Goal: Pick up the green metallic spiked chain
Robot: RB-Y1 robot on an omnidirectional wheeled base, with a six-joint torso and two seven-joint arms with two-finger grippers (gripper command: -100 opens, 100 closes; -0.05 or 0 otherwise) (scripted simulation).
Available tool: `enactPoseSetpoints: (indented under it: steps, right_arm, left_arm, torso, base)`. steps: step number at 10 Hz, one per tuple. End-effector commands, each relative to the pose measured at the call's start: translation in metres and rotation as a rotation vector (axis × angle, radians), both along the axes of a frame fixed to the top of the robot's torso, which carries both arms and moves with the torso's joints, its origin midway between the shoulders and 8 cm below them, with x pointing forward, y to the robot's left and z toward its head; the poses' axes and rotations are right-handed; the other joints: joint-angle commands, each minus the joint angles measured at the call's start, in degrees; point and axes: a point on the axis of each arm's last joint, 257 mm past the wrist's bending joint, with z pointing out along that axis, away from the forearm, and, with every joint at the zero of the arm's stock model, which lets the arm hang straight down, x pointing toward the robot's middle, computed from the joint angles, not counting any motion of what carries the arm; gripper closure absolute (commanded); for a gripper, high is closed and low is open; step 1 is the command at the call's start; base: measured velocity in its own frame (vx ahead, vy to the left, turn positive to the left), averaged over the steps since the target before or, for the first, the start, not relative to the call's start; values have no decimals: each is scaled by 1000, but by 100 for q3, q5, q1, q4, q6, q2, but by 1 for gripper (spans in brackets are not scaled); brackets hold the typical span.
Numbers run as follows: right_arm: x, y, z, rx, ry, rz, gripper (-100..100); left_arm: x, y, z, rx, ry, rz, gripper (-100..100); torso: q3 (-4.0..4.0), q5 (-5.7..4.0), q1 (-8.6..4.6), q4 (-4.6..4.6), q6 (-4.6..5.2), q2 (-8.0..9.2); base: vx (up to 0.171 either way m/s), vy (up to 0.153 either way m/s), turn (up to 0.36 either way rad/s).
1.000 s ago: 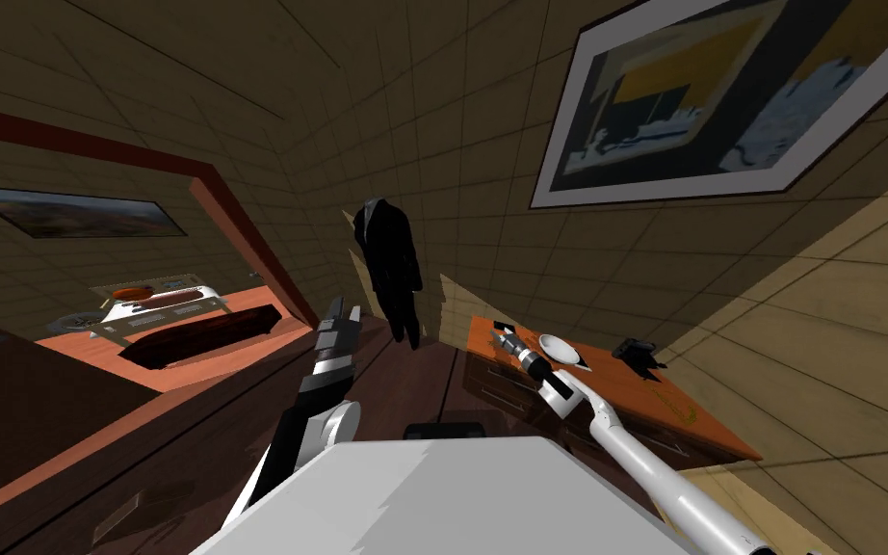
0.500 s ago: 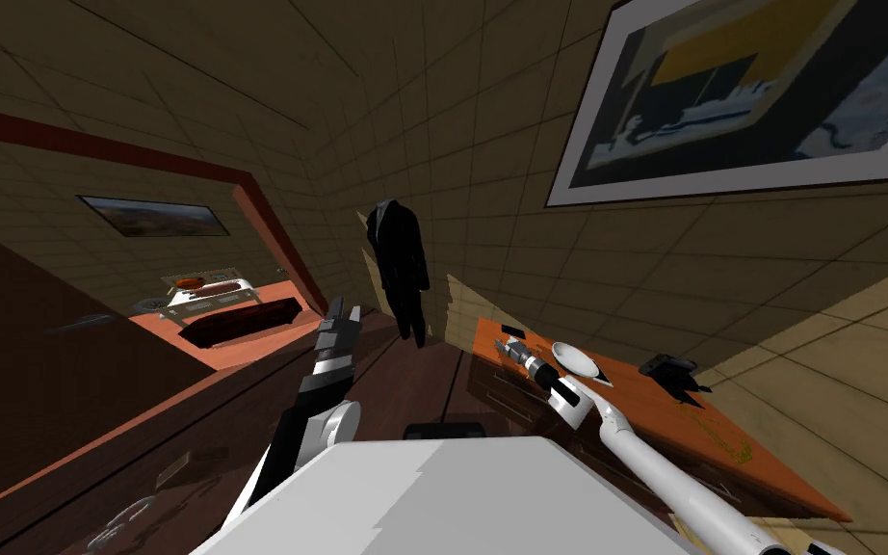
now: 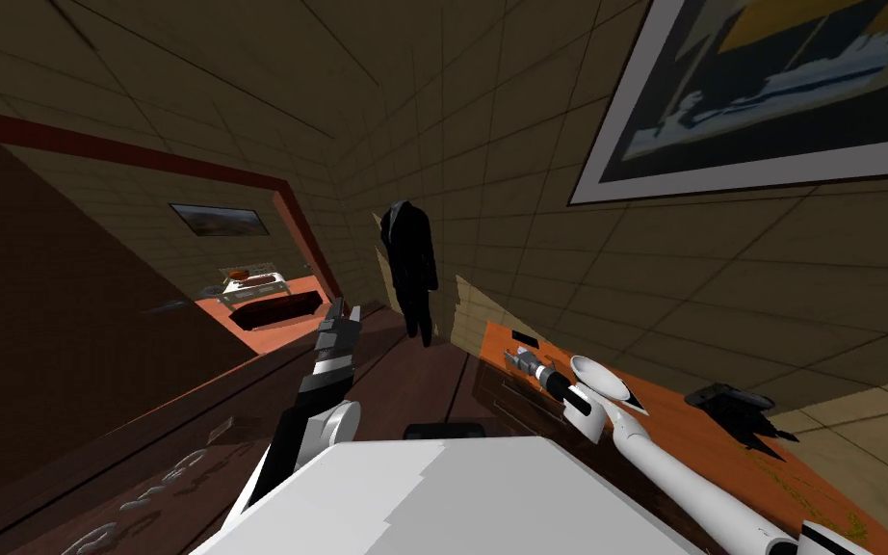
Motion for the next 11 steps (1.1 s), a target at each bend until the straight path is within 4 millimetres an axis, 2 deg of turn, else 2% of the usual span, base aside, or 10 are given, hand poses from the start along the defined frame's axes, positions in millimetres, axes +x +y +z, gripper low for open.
enactPoseSetpoints:
  steps: [1, 5, 6, 7, 8, 9, 10, 11]
  right_arm:
    - [-12, -18, -15, -40, 37, -10, -100]
    - [-47, -62, -51, -153, 149, -18, -100]
    - [-63, -76, -63, -194, 192, -10, -100]
    - [-67, -83, -66, -203, 204, -22, -100]
    - [-84, -98, -77, -241, 249, -17, -100]
    - [-88, -104, -79, -248, 258, -26, -100]
    - [-104, -114, -88, -278, 298, -17, -100]
    - [-108, -120, -90, -285, 307, -26, -100]
  left_arm:
    - [0, 0, 0, 0, 0, 0, 0]
    - [0, 0, 0, 0, 0, 0, 0]
    - [0, 0, 0, 0, 0, 0, 0]
    - [0, 0, 0, 0, 0, 0, 0]
    - [0, 0, 0, 0, 0, 0, 0]
    - [0, 0, 0, 0, 0, 0, 0]
    - [0, 0, 0, 0, 0, 0, 0]
    - [0, 0, 0, 0, 0, 0, 0]
  torso:
    - [0, 0, 0, 0, 0, 0]
    - [-3, 0, -2, 0, -2, -5]
    - [-2, 0, -1, -1, 3, -3]
    - [-2, 0, -1, 0, -1, -4]
    - [-2, 0, -1, -1, 4, -3]
    - [-4, 1, 2, -1, -1, -7]
    - [-3, 1, 1, -1, 4, -4]
    - [-4, 0, -3, -1, 0, -8]
  base:
    - [28, -12, 142]
    - [36, -18, 164]
    - [38, -21, 199]
    - [36, -22, 107]
    - [46, -14, 190]
    - [39, -21, 93]
    - [52, -31, 168]
    - [41, -31, 96]
